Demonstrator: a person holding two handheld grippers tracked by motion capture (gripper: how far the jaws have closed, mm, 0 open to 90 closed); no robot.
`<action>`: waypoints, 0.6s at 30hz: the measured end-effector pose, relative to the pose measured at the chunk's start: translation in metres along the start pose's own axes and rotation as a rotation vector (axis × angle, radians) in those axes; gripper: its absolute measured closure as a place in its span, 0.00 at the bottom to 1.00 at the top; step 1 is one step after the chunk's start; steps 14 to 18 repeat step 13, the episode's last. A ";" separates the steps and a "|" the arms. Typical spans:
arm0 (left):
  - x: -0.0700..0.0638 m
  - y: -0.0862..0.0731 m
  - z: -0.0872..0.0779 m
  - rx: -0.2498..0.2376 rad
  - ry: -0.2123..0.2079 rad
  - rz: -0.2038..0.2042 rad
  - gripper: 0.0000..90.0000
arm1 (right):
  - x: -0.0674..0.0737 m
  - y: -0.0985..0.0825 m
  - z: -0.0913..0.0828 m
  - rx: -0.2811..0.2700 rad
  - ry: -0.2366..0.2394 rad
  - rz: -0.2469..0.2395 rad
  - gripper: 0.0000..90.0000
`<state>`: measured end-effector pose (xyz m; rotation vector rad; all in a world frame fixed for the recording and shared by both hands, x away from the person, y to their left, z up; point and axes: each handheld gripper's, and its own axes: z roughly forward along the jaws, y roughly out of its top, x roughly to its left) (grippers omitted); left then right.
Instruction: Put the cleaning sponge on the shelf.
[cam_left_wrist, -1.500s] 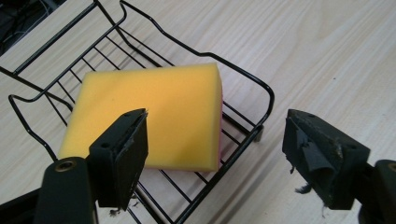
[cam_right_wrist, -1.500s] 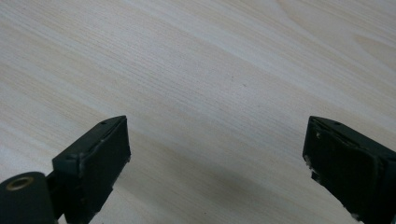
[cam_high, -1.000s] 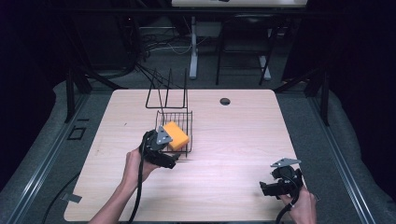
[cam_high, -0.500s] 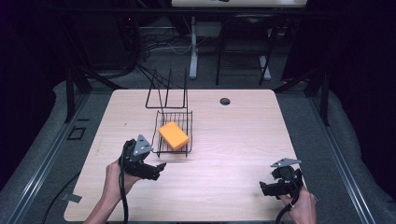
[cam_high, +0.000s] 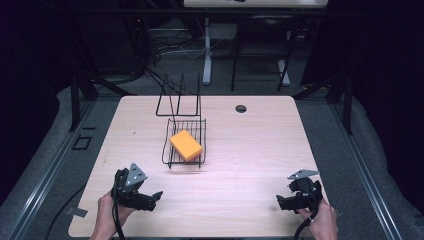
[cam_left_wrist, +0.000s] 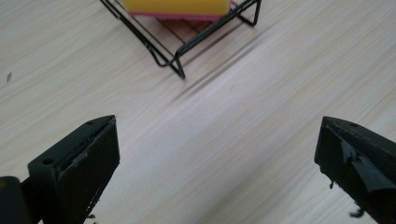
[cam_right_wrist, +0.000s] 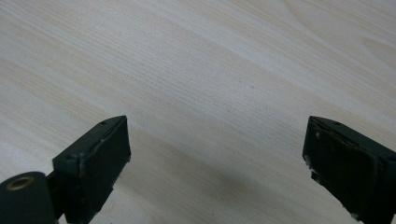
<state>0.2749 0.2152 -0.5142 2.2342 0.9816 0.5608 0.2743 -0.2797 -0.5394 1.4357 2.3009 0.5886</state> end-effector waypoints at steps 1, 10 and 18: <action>0.001 -0.004 0.001 0.000 0.004 -0.003 0.00 | 0.000 0.000 0.001 -0.001 0.001 0.003 0.08; 0.009 -0.022 0.015 0.040 0.028 0.005 0.00 | 0.001 0.002 0.002 0.000 0.014 -0.007 0.08; 0.011 -0.025 0.016 0.045 0.025 -0.002 0.00 | 0.001 0.001 0.003 0.005 0.009 -0.009 0.08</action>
